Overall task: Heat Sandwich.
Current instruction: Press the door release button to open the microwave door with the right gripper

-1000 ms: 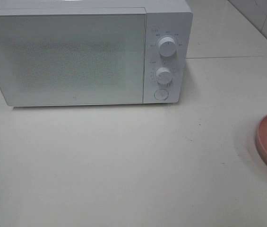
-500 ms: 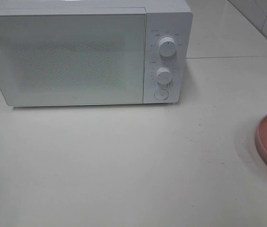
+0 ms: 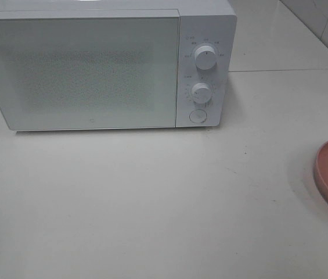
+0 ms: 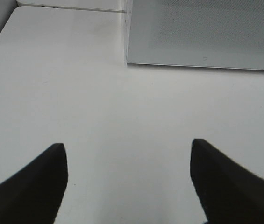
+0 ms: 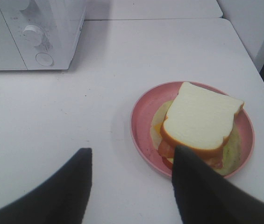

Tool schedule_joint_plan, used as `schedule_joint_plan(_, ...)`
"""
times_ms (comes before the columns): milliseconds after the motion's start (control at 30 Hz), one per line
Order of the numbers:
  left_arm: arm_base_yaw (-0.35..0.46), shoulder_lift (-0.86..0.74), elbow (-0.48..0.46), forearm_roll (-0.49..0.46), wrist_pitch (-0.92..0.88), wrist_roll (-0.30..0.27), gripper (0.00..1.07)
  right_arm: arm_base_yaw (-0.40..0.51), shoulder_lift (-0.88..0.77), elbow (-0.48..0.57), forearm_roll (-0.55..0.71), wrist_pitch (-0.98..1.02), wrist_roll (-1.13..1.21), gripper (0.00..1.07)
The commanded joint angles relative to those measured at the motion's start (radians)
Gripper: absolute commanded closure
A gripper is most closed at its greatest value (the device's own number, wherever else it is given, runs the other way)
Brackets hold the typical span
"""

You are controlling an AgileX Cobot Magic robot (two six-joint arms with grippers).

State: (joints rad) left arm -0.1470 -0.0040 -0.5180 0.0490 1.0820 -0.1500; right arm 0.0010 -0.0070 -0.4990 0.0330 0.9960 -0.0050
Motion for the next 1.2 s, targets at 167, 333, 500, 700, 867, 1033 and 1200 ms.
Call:
schedule_joint_plan(167,0.005,-0.024,0.001,0.000,-0.009,-0.002,0.37,0.002,-0.021,0.001,0.003,0.001,-0.001,0.56)
schedule_joint_plan(333,0.005,-0.024,0.001,0.000,-0.009,-0.002,0.37,0.002,-0.021,0.001,0.003,0.001,-0.002,0.56)
schedule_joint_plan(500,0.005,-0.024,0.001,0.000,-0.009,-0.002,0.37,0.002,-0.021,0.001,0.003,0.001,-0.002,0.56)
schedule_joint_plan(700,0.005,-0.024,0.001,0.000,-0.009,-0.002,0.37,0.002,-0.021,0.001,0.003,0.001,-0.002,0.56)
schedule_joint_plan(867,0.005,-0.024,0.001,0.000,-0.009,-0.002,0.37,0.002,-0.021,0.001,0.003,0.001,-0.002,0.56)
schedule_joint_plan(1033,0.005,-0.024,0.001,0.000,-0.009,-0.002,0.37,0.002,-0.021,0.001,0.003,0.001,-0.002,0.56)
schedule_joint_plan(1200,0.005,-0.024,0.001,0.000,-0.009,-0.002,0.37,0.002,-0.020,0.001,0.003,0.001,-0.002,0.56)
